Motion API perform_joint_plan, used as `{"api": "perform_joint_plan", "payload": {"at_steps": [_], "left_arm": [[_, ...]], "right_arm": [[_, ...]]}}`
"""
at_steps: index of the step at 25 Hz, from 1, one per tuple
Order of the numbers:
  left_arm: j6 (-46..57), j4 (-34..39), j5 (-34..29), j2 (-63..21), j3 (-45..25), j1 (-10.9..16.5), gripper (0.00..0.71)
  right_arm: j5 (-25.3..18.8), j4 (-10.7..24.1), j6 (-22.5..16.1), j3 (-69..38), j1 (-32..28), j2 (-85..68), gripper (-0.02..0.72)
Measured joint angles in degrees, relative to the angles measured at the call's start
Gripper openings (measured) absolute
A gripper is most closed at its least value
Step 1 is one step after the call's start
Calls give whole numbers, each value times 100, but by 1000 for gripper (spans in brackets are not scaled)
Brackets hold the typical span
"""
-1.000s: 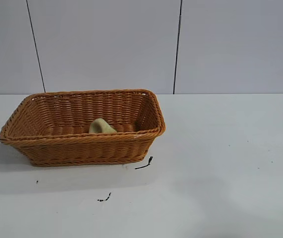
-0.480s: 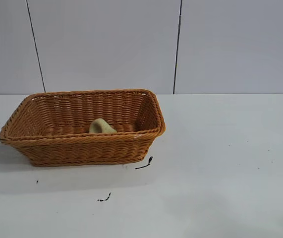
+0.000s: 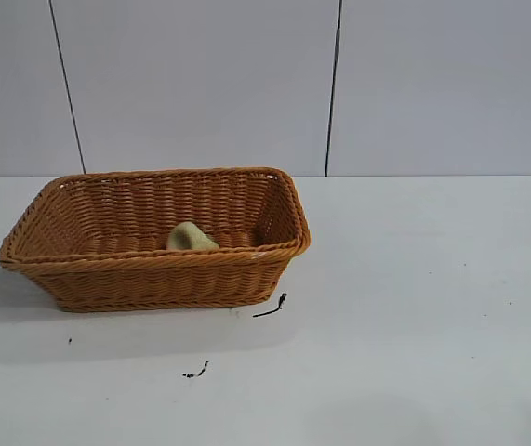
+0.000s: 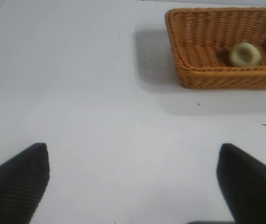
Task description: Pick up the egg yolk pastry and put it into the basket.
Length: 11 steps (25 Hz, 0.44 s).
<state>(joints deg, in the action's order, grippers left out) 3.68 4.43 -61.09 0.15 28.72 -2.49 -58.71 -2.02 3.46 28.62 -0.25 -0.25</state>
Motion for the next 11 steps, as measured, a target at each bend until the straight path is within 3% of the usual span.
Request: {"api": "perform_joint_plan", "payload": {"at_steps": [11], "left_arm": [[0, 0, 0, 0, 0, 0, 696]], "right_arm": [[0, 6, -19, 0, 17, 0, 693]]}}
